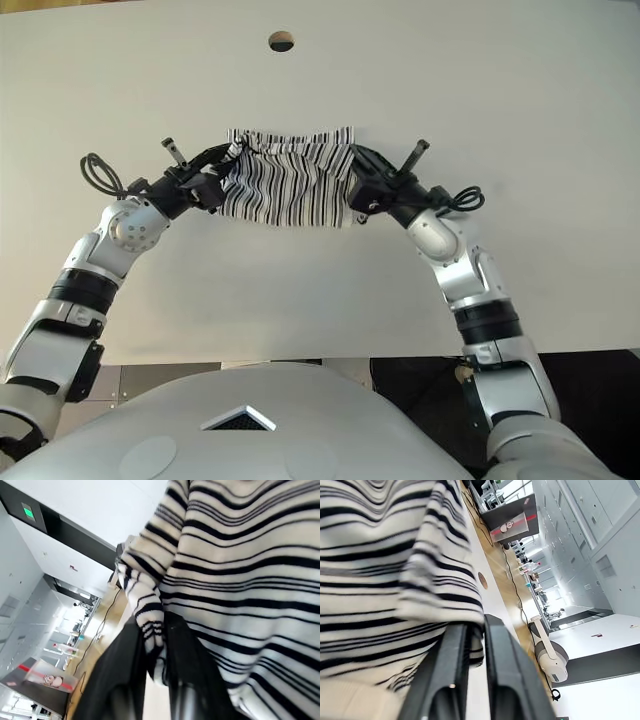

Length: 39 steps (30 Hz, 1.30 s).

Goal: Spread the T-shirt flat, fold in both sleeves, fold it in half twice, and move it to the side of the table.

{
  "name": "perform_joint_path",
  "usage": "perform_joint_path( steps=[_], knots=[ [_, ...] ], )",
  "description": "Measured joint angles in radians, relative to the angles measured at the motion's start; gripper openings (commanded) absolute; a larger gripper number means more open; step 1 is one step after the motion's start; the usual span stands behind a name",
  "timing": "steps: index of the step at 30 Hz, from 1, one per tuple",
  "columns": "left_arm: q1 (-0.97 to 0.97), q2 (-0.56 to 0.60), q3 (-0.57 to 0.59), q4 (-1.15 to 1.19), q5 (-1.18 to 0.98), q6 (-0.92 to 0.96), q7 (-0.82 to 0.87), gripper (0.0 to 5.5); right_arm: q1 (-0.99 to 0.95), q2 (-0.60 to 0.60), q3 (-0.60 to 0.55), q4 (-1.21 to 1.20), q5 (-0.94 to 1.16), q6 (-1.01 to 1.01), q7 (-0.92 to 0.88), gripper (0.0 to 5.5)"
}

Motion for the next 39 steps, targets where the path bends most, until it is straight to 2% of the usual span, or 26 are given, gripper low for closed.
perform_joint_path(
  steps=[3, 11, 15, 17, 19, 21, 25, 28, 31, 34, 39],
  knots=[
    [-0.059, -0.021, -0.006, 0.1, 0.036, 0.005, 0.071, 1.48, -0.072, 0.039, 0.03, 0.104, -0.029, -0.008, -0.043, 1.53],
    [-0.162, -0.071, -0.02, 0.229, 0.071, 0.015, 0.215, 2.7, -0.147, 0.054, 0.052, 0.164, -0.054, -0.01, -0.108, 2.91],
    [-0.198, -0.06, -0.005, 0.313, 0.128, 0.132, 0.43, 3.43, -0.143, 0.064, 0.031, 0.04, 0.019, -0.018, -0.083, 2.94],
    [-0.199, -0.047, 0.011, 0.353, 0.135, 0.17, 0.518, 3.76, -0.125, 0.115, 0.095, 0.01, 0.08, -0.028, 0.005, 2.94],
    [-0.191, -0.042, 0.033, 0.357, 0.123, 0.172, 0.577, 4.06, -0.132, 0.169, 0.144, 0.092, 0.104, -0.025, 0.063, 2.94],
    [-0.17, -0.045, 0.06, 0.334, 0.094, 0.16, 0.626, 4.21, -0.179, 0.208, 0.138, 0.267, 0.14, 0.002, 0.088, 2.94],
    [-0.136, -0.105, 0.143, 0.228, -0.015, 0.102, 0.703, 4.21, -0.359, 0.313, 0.015, 0.665, 0.3, 0.051, 0.121, 2.94],
    [-0.104, -0.144, 0.187, 0.166, -0.083, 0.066, 0.706, 4.21, -0.44, 0.361, -0.073, 0.828, 0.374, 0.089, 0.066, 2.94],
    [-0.063, -0.161, 0.21, 0.113, -0.104, 0.04, 0.705, 4.21, -0.465, 0.358, -0.153, 0.905, 0.416, 0.104, -0.035, 2.94],
    [-0.03, -0.174, 0.218, 0.071, -0.103, 0.036, 0.707, 4.21, -0.489, 0.259, -0.27, 0.978, 0.46, 0.13, -0.209, 2.94],
    [0.005, -0.206, 0.215, 0.048, -0.09, 0.036, 0.713, 4.21, -0.485, -0.008, -0.492, 1.088, 0.569, 0.21, -0.473, 2.94]
  ],
)
